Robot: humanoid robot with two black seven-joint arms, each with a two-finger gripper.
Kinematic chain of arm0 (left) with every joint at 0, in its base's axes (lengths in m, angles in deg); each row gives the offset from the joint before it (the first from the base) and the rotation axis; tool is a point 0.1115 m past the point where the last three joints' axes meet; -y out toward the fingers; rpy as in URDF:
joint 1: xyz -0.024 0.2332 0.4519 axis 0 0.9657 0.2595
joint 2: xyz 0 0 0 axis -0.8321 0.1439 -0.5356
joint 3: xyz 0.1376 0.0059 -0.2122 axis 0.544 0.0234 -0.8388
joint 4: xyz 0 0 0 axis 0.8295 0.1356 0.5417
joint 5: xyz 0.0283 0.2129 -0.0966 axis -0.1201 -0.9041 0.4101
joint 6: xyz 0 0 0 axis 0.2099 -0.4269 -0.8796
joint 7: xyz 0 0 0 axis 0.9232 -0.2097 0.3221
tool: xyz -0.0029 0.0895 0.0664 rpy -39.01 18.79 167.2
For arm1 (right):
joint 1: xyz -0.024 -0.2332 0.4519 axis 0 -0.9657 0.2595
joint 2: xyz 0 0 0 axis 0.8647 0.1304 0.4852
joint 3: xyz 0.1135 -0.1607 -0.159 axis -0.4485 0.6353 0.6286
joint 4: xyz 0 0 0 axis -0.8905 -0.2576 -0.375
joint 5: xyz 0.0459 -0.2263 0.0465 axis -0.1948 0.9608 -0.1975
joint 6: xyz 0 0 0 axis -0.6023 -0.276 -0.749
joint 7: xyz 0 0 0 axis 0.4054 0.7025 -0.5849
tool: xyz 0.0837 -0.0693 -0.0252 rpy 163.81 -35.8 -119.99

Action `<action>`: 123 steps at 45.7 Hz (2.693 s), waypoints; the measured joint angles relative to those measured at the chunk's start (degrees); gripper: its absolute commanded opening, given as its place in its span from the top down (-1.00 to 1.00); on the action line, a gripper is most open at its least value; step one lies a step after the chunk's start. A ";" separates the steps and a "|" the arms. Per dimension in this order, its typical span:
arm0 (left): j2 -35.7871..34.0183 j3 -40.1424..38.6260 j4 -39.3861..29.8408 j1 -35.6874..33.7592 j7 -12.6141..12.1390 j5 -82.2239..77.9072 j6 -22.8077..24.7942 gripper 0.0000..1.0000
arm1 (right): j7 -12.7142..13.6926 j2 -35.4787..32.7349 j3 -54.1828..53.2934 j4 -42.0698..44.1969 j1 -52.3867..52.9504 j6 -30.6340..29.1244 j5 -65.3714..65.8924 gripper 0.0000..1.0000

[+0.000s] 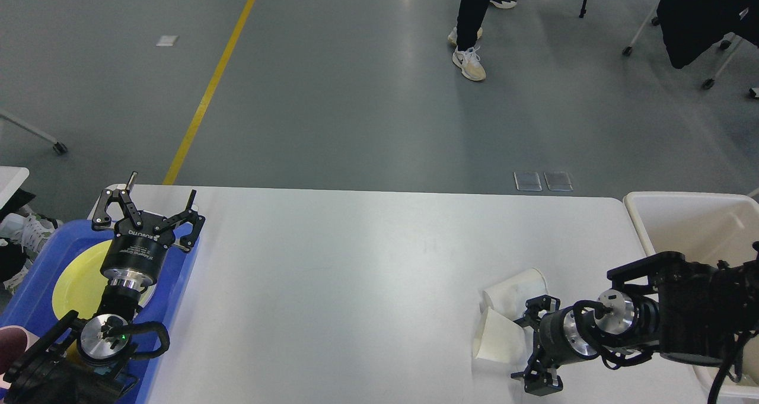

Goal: Tidy desktop
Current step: 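Grasp the nearer white paper cup with the right gripper, then lift the white cup and carry it into the white bin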

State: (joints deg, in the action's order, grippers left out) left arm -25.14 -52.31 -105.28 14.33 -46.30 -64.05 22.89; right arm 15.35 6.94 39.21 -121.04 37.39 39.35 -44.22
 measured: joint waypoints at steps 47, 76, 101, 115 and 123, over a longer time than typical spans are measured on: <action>0.01 0.00 0.00 -0.08 0.00 0.00 0.00 -0.93 | 1.30 0.20 15.26 -23.82 36.37 -15.27 21.39 1.00; 0.00 0.00 0.00 -0.02 0.00 0.00 0.00 -0.93 | -1.55 3.63 32.86 -29.13 79.56 -36.62 50.53 1.00; 0.00 0.00 0.01 -0.02 0.00 0.00 0.00 -0.93 | -7.71 -7.30 42.33 -17.91 68.16 -28.48 56.43 1.00; 0.01 0.00 0.01 -0.02 0.00 0.00 0.00 -0.93 | -7.48 -17.40 38.17 0.00 48.47 -21.40 57.19 1.00; 0.01 0.00 0.01 0.01 0.00 0.00 0.00 -0.93 | -7.48 -19.23 30.53 15.70 32.63 -20.65 57.20 1.00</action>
State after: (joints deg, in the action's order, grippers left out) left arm -25.13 -52.31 -105.27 14.34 -46.30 -64.05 22.90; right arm 7.87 -12.29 69.74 -105.33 70.02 18.70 12.98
